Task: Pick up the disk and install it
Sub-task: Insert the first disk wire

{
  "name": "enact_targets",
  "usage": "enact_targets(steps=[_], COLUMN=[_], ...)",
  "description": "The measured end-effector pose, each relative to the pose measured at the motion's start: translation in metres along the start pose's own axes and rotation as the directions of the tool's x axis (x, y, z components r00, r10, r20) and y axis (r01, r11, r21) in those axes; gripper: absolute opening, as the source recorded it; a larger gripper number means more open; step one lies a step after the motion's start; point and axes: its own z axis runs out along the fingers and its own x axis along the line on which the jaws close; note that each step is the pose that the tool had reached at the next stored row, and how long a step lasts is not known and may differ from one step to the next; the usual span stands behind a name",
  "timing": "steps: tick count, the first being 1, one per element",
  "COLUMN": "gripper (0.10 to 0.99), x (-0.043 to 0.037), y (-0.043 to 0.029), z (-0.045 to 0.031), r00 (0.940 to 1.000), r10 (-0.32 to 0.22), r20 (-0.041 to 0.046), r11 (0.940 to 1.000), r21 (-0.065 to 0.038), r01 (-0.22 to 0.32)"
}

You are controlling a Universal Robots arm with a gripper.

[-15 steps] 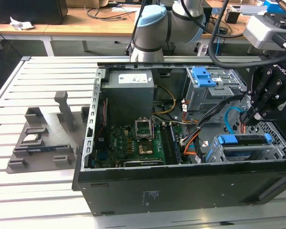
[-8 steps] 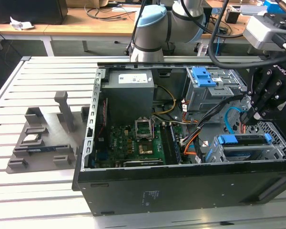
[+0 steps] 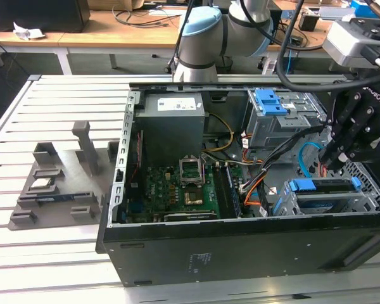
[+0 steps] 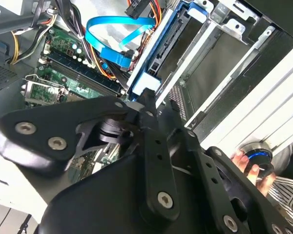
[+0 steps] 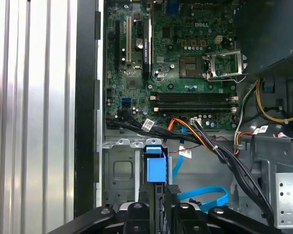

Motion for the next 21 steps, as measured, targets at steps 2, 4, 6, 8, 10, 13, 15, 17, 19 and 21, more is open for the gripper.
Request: enact_targets(steps=[2,4,6,8,10,13,15,17,19,21], gripper=[0.302,0.302,0.302,0.302,0.302,0.302,0.302,0.302,0.302,0.302], x=[-0.0001,-0.0030,-0.0073,-0.0097,-0.0107,-0.0112,-0.0147,-0.0218,-0.0326,-0.0454], y=[-0.0011,-0.0077,-0.0222,-0.0323,-0.0369,-0.0404,-0.0421,-0.0432,-0.0438,-0.0448], z=[0.0002,-0.0004,-0.0010,0.0002,0.0033,0.0079,0.0102,0.0126,0.0142,0.0155], r00=[1.0000,1.0000,0.9999,0.9999,0.9998,0.9994,0.9992,0.9992,0.9992,0.9992], r10=[0.000,0.000,0.001,0.002,0.009,0.031,0.037,0.038,0.038,0.038], r20=[0.0001,-0.0054,-0.0132,-0.0159,-0.0161,-0.0146,-0.0143,-0.0141,-0.0141,-0.0142], r11=[1.0000,1.0000,1.0000,1.0000,0.9999,0.9995,0.9993,0.9993,0.9993,0.9993], r21=[0.000,0.000,-0.001,-0.003,-0.005,-0.005,-0.005,-0.005,-0.005,-0.005], r01=[0.000,0.000,-0.001,-0.002,-0.009,-0.031,-0.037,-0.038,-0.038,-0.038])
